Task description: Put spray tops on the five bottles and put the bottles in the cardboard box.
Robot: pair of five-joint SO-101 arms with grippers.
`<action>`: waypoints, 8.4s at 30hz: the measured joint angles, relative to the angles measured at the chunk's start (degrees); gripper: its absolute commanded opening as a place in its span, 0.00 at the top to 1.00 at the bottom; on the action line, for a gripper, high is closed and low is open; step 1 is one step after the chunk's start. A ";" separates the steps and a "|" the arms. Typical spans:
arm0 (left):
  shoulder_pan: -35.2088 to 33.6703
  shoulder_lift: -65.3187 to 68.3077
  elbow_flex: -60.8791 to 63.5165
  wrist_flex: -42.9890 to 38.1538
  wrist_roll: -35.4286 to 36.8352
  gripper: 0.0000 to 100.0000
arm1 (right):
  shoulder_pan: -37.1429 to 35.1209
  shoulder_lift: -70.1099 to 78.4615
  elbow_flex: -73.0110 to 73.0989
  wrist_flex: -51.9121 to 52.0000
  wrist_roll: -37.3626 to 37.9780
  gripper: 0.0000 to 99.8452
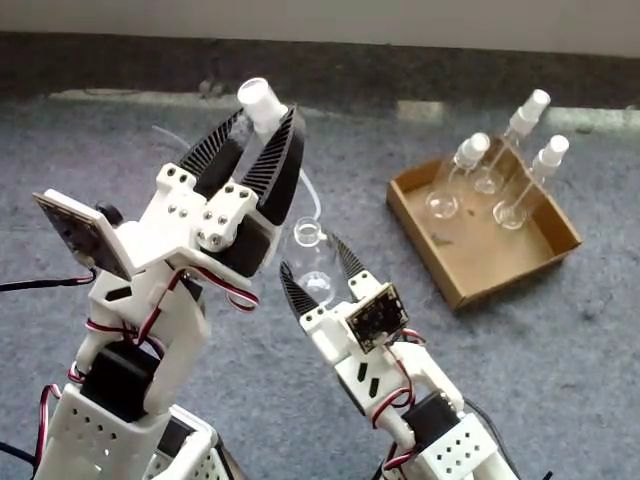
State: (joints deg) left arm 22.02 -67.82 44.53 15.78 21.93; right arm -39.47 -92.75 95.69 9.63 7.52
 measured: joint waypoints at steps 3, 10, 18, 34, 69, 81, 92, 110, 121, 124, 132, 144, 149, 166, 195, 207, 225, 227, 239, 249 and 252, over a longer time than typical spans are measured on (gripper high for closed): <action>0.00 -0.09 0.00 0.00 0.00 1.00 | 0.00 0.00 0.00 0.00 0.00 0.88; 0.09 -3.69 0.00 0.00 0.00 1.00 | 0.00 0.00 0.00 0.00 0.00 0.88; 0.18 -4.04 0.00 2.64 0.00 1.00 | 0.00 0.00 0.00 0.00 0.00 0.88; 0.53 -4.40 19.52 2.64 -1.23 1.00 | 0.00 0.09 0.00 0.09 0.00 0.88; 5.63 -5.45 22.68 9.41 -10.64 1.00 | 1.32 0.09 0.09 0.09 0.09 0.88; 5.80 -5.54 26.37 9.49 -10.81 1.00 | 1.32 0.18 0.09 4.31 -4.22 0.88; 6.07 -5.54 26.55 9.49 -10.81 0.99 | 1.23 0.18 0.09 4.92 -7.12 0.88; 5.98 -6.51 26.99 10.02 -11.34 0.80 | 5.63 0.00 0.09 4.84 -7.47 0.88; 4.13 -25.85 25.67 28.57 -11.34 0.84 | 6.07 0.00 0.09 4.84 -6.51 0.88; 1.49 -30.95 25.58 32.97 -11.34 0.97 | 6.07 0.00 0.09 4.84 -3.16 0.88; 0.62 -36.40 25.49 42.73 -11.34 0.96 | 6.07 0.00 0.09 4.84 -2.64 0.88; 1.41 -36.40 31.74 42.81 -11.34 0.96 | 9.76 0.00 -10.64 14.68 -6.86 0.88; 9.05 -36.40 31.74 45.80 -11.25 0.96 | 9.85 0.00 -17.14 14.68 -6.86 0.88; 15.91 -36.40 38.77 34.64 -11.25 0.96 | -1.32 25.41 -38.15 14.68 -7.47 0.88; -5.98 -36.22 47.74 17.76 -11.25 0.96 | -5.36 24.88 -38.33 17.58 -7.56 0.88; 10.99 -36.31 37.10 36.75 -11.25 0.96 | -5.45 25.49 -37.89 13.63 -7.56 0.88; 7.56 -36.84 30.24 42.90 -11.25 0.96 | -5.36 25.58 -33.67 13.01 -7.38 0.88; 5.10 -36.84 33.76 38.86 -11.25 0.96 | -5.36 25.58 -33.67 13.01 -7.30 0.88; -1.14 -36.31 40.53 29.54 -11.08 0.96 | -1.41 25.49 -33.67 13.01 -7.38 0.88; -1.85 -36.31 40.97 32.00 -11.34 0.96 | 22.24 25.49 -33.67 13.01 2.29 0.88; -1.85 -36.31 40.97 32.00 -11.34 0.96 | 29.80 25.49 -33.67 13.01 2.99 0.88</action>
State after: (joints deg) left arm 20.18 -104.13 85.49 47.78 10.59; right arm -9.67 -67.25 62.02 22.64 10.51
